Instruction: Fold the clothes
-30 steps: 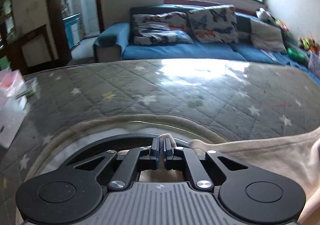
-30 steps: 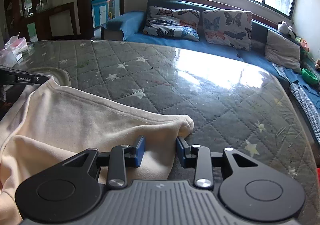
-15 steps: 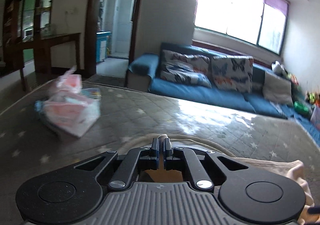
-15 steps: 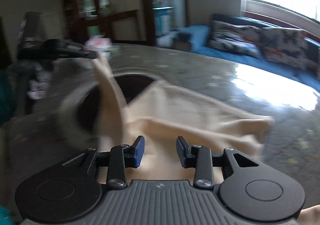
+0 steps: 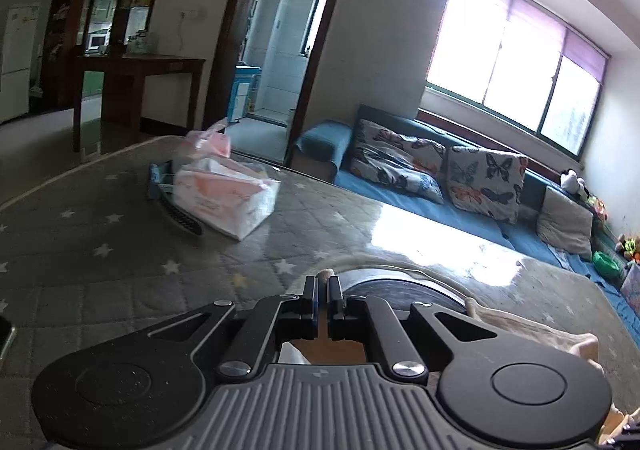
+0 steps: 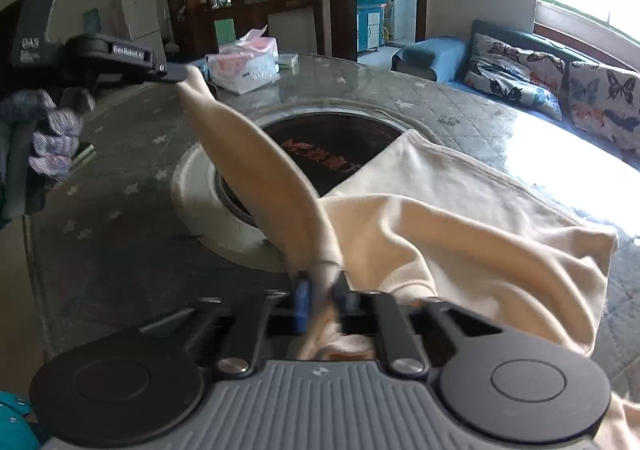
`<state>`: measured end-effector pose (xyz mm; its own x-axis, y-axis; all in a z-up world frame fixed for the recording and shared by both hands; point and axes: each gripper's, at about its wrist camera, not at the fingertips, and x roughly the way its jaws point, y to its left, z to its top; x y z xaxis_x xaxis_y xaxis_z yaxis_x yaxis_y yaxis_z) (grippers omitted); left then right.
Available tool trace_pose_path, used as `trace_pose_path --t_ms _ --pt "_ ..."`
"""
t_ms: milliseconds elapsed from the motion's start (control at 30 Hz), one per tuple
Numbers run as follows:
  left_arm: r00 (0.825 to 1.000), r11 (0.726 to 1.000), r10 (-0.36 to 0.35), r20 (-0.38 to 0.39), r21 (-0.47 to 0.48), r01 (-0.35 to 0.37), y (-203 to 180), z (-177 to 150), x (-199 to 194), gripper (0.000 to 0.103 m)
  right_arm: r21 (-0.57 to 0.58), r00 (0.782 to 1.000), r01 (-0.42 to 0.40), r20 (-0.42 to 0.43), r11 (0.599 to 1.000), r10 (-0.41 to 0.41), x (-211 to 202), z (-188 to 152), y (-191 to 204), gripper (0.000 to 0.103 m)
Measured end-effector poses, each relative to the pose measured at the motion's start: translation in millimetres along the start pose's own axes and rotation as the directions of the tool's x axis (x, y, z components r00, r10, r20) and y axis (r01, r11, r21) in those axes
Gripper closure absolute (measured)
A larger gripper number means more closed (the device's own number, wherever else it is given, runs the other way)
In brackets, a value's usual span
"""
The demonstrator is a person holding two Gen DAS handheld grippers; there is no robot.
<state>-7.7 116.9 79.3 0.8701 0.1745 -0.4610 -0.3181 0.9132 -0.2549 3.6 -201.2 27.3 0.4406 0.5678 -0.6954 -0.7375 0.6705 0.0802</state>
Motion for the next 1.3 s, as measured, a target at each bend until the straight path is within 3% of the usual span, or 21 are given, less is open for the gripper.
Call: trace_pose_path --t_ms 133,267,433,467,600,700,833,967,1100,1300 --pt "0.999 1.000 -0.020 0.033 -0.005 0.020 13 -3 -16 0.099 -0.080 0.999 -0.043 -0.001 0.996 0.043 -14 -7 23 0.097" --pt "0.999 1.000 -0.021 0.039 -0.017 0.022 31 -19 -31 0.099 -0.167 0.993 -0.109 -0.055 0.980 0.101 -16 -23 52 0.097" --pt "0.996 0.997 0.072 -0.044 -0.029 -0.073 57 -46 -27 0.099 -0.183 0.981 -0.171 -0.127 0.968 0.149 -6 -41 69 0.086" --pt "0.994 0.995 0.090 -0.063 -0.040 -0.092 62 -50 -27 0.098 -0.181 0.979 -0.181 -0.123 0.967 0.160 -10 -41 70 0.082" --pt "0.980 0.982 0.182 -0.082 -0.026 -0.185 74 -57 -27 0.098 -0.155 0.979 -0.197 -0.092 0.968 0.185 -31 -37 67 0.081" --pt "0.978 0.981 0.190 -0.090 -0.034 -0.193 78 -55 -30 0.098 -0.108 0.988 -0.150 -0.045 0.983 0.146 -51 -37 53 0.081" --pt "0.993 0.997 0.082 -0.086 0.013 -0.082 55 -53 -39 0.097 0.025 1.000 0.005 0.018 1.000 -0.005 -73 -40 12 0.081" --pt "0.989 0.990 -0.084 -0.121 0.099 0.096 9 -59 -43 0.097 0.194 0.976 0.208 0.024 0.959 -0.216 -90 -52 -44 0.081" --pt "0.953 0.949 -0.241 -0.186 0.162 0.272 -40 -72 -46 0.097 0.326 0.918 0.382 -0.023 0.865 -0.396 -103 -72 -101 0.081" --pt "0.872 0.843 -0.394 -0.290 0.265 0.469 -106 -94 -53 0.093 0.486 0.856 0.487 -0.099 0.726 -0.508 -105 -99 -170 0.081"
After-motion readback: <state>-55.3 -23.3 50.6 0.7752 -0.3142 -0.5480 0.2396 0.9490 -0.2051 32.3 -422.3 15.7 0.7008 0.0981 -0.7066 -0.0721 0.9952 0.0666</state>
